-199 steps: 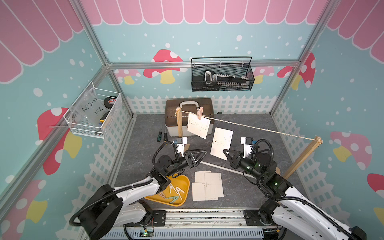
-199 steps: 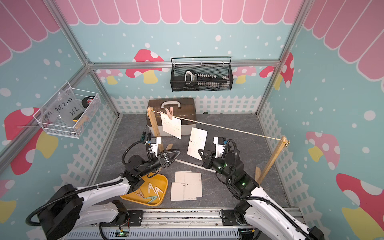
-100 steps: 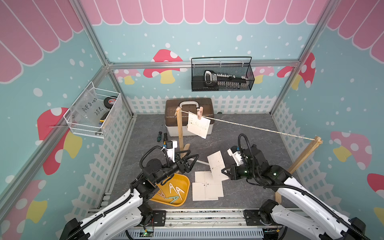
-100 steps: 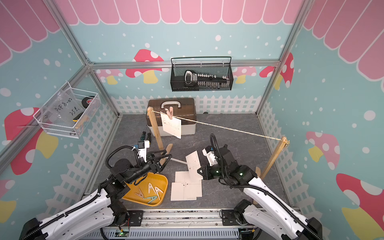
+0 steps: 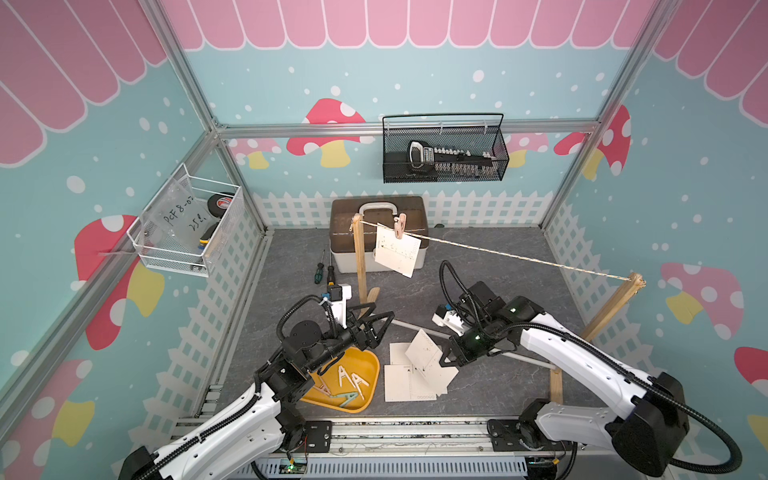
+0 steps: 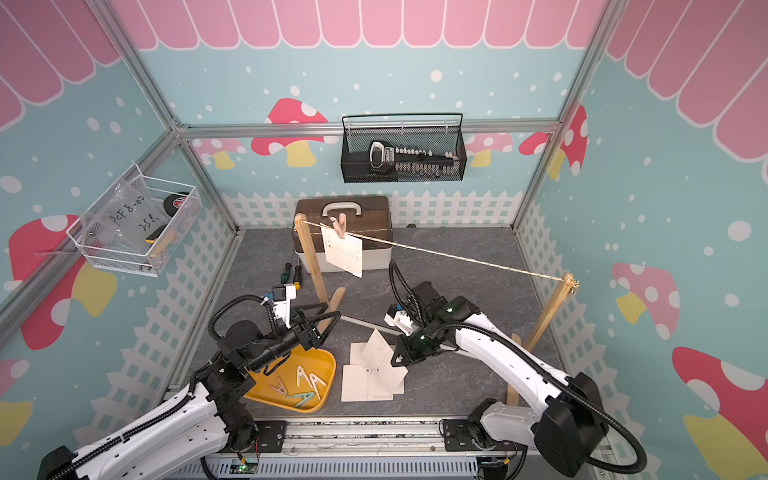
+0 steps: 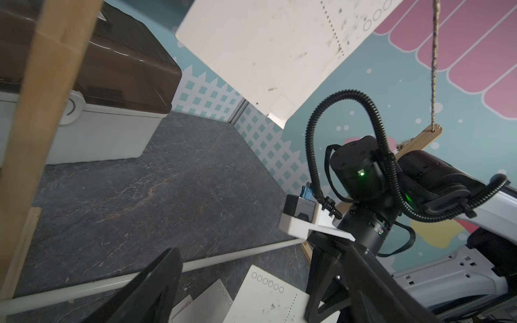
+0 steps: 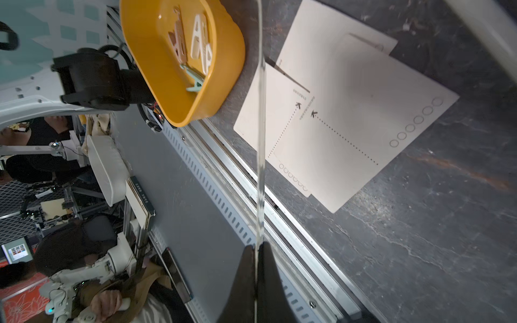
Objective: Remove the postcards from the strings
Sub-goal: Place the postcard on the postcard.
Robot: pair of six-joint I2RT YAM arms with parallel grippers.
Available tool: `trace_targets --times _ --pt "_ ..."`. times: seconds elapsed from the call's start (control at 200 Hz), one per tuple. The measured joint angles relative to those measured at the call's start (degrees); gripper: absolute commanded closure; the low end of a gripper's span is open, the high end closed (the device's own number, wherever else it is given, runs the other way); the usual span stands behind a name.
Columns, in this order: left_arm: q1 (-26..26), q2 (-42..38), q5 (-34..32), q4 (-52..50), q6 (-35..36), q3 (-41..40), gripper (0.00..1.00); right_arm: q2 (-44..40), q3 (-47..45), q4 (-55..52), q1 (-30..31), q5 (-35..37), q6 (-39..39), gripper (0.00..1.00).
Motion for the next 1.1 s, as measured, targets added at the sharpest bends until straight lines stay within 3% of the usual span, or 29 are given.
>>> trace_targets --times 0.21,0.56,0.876,1.101 --pt "1.1 0.3 0.3 -0.7 0.0 0.0 0.03 6.7 2.0 -1.4 0.0 -2.2 -3.9 1.0" --pt "1.5 0.6 1.6 -1.6 -0.2 0.0 0.01 13.9 3.0 -1.8 -0.3 1.6 -5.7 0.98" --pt "1.5 1.4 2.4 -2.8 -0.7 0.5 0.01 15.0 3.8 -3.1 -3.7 10.2 -5.0 0.63" --pt "1.5 1.4 2.4 -5.0 -1.7 1.5 0.01 15.0 6.2 -4.0 -4.4 14.3 -4.7 0.53"
